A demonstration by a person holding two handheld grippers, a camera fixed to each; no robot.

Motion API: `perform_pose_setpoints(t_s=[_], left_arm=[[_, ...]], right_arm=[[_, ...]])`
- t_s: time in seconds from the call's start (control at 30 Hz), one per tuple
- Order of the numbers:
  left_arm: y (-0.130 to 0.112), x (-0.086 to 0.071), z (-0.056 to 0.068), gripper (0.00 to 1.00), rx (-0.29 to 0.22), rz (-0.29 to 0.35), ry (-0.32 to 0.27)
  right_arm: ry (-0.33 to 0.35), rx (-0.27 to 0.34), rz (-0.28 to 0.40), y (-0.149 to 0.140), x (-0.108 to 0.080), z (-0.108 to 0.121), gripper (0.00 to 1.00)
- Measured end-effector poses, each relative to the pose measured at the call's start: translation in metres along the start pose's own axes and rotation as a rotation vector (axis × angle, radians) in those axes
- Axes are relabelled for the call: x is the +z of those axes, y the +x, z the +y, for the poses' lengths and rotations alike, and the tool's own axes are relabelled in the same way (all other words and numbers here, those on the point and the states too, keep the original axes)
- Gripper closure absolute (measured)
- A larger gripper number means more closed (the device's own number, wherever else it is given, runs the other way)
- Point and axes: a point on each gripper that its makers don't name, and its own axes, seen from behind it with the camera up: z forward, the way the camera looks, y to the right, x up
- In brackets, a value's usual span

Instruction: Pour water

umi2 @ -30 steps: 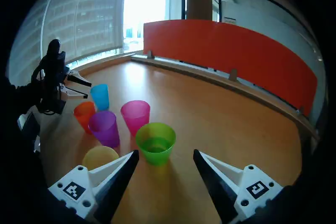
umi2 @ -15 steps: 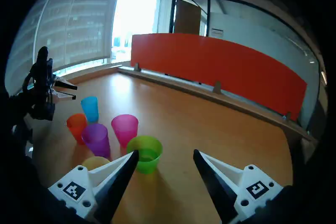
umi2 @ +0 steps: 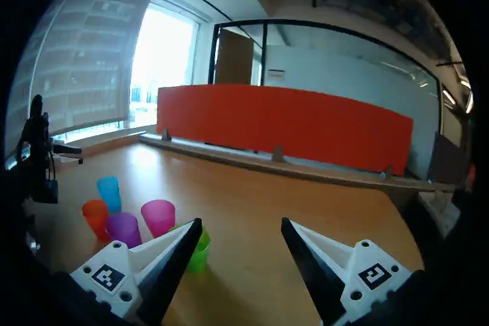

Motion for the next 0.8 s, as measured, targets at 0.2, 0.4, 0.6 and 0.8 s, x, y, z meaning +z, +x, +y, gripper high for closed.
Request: perform_pose_setpoints(t_s=[0.2, 0.4, 0.6, 0.8], left_arm=[[0.02, -0.013, 0.001, 0.09, -0.018, 0.071, 0.034], [0.033, -0.021, 0.004, 0.08, -0.02, 0.123, 0.063], [0.042, -0.024, 0.004, 0.09, -0.037, 0.163, 0.096], [0.045, -0.026, 0.001, 0.09, -0.073, 0.198, 0.117]], right_arm=[[-0.082, 0.041, 0.085, 0.013, -0.006, 0.014, 0.0], [-0.14, 0.097, 0.158, 0.02, -0.013, 0.024, 0.0], [-0.201, 0.108, 0.207, 0.026, -0.021, 0.034, 0.0], [-0.256, 0.098, 0.254, 0.031, -0.027, 0.04, 0.0]])
